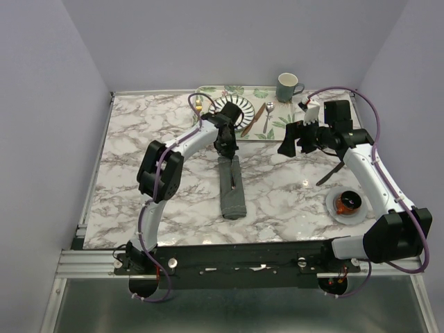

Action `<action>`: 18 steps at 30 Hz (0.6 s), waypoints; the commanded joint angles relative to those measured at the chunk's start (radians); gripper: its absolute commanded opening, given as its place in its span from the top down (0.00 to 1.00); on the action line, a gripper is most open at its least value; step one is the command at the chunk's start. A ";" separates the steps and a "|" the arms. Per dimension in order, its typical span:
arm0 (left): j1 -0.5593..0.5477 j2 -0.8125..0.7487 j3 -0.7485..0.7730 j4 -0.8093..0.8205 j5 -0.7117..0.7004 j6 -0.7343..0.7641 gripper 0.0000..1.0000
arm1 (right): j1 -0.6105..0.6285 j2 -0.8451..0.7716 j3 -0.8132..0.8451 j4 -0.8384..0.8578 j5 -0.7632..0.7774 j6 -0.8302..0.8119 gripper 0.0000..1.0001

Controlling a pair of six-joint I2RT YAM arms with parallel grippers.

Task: Fold the napkin into a case and place the utensils inside
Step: Insert the spoon into the folded napkin.

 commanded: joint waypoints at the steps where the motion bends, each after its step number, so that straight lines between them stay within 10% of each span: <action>1: -0.009 -0.079 -0.032 0.032 -0.015 -0.044 1.00 | -0.006 -0.007 -0.022 -0.036 -0.039 -0.014 0.00; 18: -0.044 -0.137 -0.137 0.034 -0.005 -0.092 1.00 | -0.001 -0.032 -0.154 0.010 -0.114 -0.094 0.20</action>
